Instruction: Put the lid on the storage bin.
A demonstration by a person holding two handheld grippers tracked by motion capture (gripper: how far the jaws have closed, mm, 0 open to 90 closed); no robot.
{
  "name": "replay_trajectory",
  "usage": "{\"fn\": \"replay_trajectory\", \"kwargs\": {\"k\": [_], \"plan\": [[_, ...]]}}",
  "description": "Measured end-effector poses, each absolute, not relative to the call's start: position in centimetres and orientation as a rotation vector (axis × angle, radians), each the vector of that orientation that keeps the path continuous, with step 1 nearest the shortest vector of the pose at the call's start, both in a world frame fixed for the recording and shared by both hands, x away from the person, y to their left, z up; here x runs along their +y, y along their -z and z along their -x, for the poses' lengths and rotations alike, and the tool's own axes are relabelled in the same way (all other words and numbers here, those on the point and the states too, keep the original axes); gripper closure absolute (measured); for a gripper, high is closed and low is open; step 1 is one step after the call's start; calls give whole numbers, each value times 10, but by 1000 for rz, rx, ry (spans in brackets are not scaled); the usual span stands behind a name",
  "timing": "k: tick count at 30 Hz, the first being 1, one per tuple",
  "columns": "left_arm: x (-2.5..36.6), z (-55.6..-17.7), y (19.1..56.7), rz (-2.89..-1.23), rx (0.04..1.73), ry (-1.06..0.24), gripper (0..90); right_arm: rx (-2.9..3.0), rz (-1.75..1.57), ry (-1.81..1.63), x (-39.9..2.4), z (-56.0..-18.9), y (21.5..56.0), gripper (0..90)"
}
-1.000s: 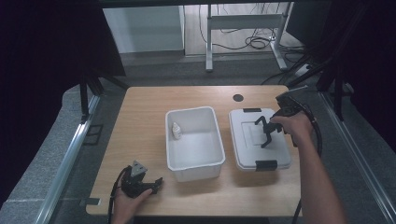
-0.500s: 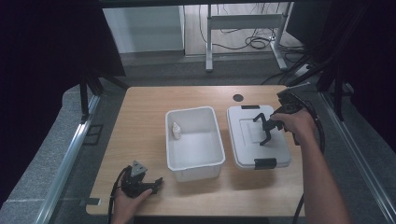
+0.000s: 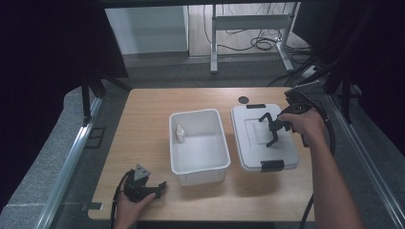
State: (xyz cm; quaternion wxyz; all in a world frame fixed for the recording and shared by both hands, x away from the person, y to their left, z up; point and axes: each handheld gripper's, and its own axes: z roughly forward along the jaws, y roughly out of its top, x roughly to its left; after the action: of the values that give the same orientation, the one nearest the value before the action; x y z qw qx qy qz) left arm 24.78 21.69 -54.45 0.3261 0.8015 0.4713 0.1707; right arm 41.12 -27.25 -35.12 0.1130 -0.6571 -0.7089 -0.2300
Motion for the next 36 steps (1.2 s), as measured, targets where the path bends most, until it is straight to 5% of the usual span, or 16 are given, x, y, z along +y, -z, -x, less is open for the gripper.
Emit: {"fn": "replay_trajectory", "kwargs": {"k": [36], "plan": [[217, -248, 545, -2101, 1235, -448, 123, -2137, 1840, 660, -243, -406, 337, 853]]}}
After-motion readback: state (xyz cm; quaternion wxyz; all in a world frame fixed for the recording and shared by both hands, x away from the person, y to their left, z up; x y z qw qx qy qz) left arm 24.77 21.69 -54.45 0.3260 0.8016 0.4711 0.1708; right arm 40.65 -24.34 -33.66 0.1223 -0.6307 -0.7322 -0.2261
